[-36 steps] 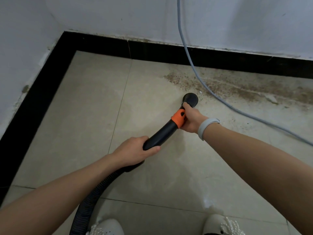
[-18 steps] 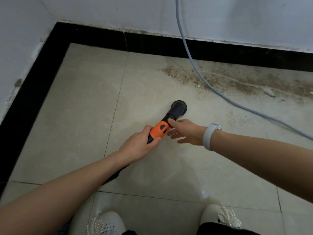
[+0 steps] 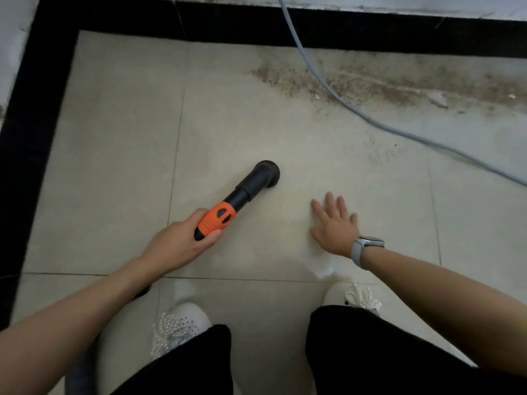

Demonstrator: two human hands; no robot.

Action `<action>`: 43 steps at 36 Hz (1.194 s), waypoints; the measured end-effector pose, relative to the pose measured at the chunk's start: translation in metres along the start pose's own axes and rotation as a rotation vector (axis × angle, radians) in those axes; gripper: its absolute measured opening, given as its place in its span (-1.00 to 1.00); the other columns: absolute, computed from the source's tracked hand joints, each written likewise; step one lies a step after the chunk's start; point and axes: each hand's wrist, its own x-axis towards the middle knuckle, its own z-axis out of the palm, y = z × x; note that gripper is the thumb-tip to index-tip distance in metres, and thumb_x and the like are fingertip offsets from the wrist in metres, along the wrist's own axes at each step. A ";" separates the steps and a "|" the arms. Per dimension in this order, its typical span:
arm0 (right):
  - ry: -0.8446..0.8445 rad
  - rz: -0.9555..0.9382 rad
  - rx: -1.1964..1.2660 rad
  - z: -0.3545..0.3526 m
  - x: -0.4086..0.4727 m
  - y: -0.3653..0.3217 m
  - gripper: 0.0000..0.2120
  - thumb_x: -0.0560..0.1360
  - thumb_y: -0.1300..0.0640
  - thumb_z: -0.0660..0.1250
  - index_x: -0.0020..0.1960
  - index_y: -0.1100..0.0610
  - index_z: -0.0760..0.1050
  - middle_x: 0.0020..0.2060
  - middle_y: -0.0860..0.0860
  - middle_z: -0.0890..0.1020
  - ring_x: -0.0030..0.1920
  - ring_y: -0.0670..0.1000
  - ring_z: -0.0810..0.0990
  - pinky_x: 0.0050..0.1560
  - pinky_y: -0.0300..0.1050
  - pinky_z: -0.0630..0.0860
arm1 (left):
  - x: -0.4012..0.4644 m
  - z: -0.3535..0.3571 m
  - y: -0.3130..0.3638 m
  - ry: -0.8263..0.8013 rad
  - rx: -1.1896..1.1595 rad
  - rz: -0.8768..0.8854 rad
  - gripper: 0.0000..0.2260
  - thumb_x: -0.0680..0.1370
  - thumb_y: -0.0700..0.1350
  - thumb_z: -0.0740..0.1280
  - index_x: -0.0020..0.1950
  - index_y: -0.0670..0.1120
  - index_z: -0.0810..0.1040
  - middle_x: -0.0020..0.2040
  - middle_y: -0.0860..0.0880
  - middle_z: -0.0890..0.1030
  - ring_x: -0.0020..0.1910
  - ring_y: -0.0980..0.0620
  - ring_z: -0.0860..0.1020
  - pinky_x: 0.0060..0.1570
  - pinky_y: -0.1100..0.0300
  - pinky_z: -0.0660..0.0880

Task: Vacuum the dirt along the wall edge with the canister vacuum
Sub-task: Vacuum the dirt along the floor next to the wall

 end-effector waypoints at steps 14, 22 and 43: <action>0.293 0.165 0.799 -0.023 -0.009 0.027 -0.51 0.69 0.08 -0.02 0.58 0.22 0.03 0.54 0.14 0.19 0.53 0.10 0.17 0.45 -0.15 0.08 | -0.046 0.035 -0.011 -0.262 0.210 0.188 -0.62 0.45 0.28 0.27 0.22 0.28 0.29 -0.33 0.06 0.53 -0.38 0.17 0.50 -0.39 0.27 0.37; 0.329 0.258 0.803 -0.025 -0.011 0.060 -0.51 0.69 0.02 -0.05 0.57 0.19 0.08 0.53 0.13 0.21 0.52 0.13 0.18 0.46 -0.11 0.09 | -0.006 0.049 0.050 -0.188 0.265 0.324 -0.67 0.46 0.30 0.25 0.14 0.24 0.28 -0.29 0.11 0.48 -0.30 0.02 0.45 -0.40 0.23 0.25; 0.203 0.095 0.492 -0.017 -0.021 0.077 -0.56 0.71 0.14 -0.10 0.52 0.29 0.16 0.52 0.17 0.21 0.55 0.07 0.10 0.50 -0.17 -0.07 | 0.041 0.020 0.073 -0.042 0.310 0.335 -0.65 0.49 0.24 0.29 0.20 0.16 0.38 -0.21 0.00 0.54 -0.24 -0.11 0.50 -0.27 0.13 0.35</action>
